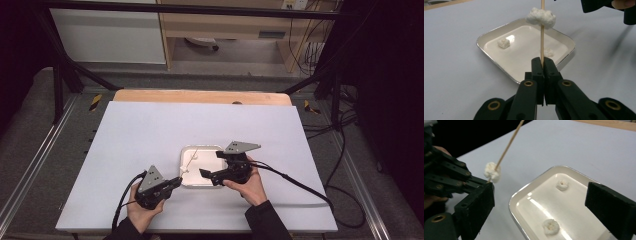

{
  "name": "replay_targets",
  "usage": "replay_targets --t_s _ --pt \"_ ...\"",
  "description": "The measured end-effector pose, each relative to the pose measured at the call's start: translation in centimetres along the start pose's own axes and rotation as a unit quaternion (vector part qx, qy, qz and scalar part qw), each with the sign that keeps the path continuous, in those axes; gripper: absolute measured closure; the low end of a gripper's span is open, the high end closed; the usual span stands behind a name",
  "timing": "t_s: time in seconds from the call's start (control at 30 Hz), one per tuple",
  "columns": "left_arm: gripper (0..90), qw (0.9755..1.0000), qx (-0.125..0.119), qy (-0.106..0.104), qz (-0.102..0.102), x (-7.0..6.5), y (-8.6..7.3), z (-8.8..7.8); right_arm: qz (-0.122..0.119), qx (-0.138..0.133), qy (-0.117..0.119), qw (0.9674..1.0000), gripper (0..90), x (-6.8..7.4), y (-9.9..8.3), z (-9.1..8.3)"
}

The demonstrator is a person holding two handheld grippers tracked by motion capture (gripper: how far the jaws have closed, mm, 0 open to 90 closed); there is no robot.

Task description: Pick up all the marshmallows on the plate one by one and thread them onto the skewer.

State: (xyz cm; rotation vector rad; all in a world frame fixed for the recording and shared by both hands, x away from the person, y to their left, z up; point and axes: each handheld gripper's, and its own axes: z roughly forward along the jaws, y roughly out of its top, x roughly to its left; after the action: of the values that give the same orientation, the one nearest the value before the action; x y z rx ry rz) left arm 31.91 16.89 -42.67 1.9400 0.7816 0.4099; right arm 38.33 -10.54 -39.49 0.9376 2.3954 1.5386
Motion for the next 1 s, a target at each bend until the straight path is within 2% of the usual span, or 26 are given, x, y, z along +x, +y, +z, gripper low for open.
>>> replay_targets --t_s 0.13,0.17,0.2,0.27,0.37,0.5,0.63,0.87,1.0 --pt "88.3 1.0000 0.003 -0.003 0.003 0.2 -0.1 -0.2 -0.012 0.029 -0.018 0.9994 5.6 -0.4 -0.4 0.7" --pt "88.3 0.9999 0.011 -0.001 -0.005 0.1 -0.2 -0.3 -0.014 0.038 -0.020 0.9990 5.5 -0.5 -0.5 0.9" --pt "88.3 1.0000 0.006 -0.004 0.003 0.2 -0.3 -0.2 -0.014 0.045 -0.024 0.9986 5.4 -0.6 -0.7 1.1" --pt "88.3 0.9999 0.011 -0.005 0.002 0.3 -0.3 -0.3 -0.013 0.053 -0.027 0.9981 5.5 -0.8 -0.9 1.7" --pt "88.2 0.9999 0.012 -0.008 -0.002 0.5 -0.5 -0.4 -0.009 0.064 -0.025 0.9976 7.2 -1.0 -1.3 2.5" --pt "88.2 0.9998 0.018 -0.004 -0.009 0.7 -0.7 -0.7 -0.015 0.085 -0.031 0.9958 11.3 -1.3 -2.1 3.6" --pt "88.2 0.9997 0.021 -0.004 -0.014 0.9 -0.7 -0.7 -0.024 0.105 -0.041 0.9933 22.3 -1.5 -2.8 4.3" --pt "88.2 0.9997 0.021 -0.011 -0.010 0.8 -0.8 -0.6 -0.038 0.109 -0.044 0.9923 42.8 -1.5 -3.3 4.8" --pt "88.2 0.9997 0.020 -0.012 -0.010 0.8 -0.8 -0.6 -0.047 0.116 -0.043 0.9912 50.3 -1.4 -3.5 4.8"
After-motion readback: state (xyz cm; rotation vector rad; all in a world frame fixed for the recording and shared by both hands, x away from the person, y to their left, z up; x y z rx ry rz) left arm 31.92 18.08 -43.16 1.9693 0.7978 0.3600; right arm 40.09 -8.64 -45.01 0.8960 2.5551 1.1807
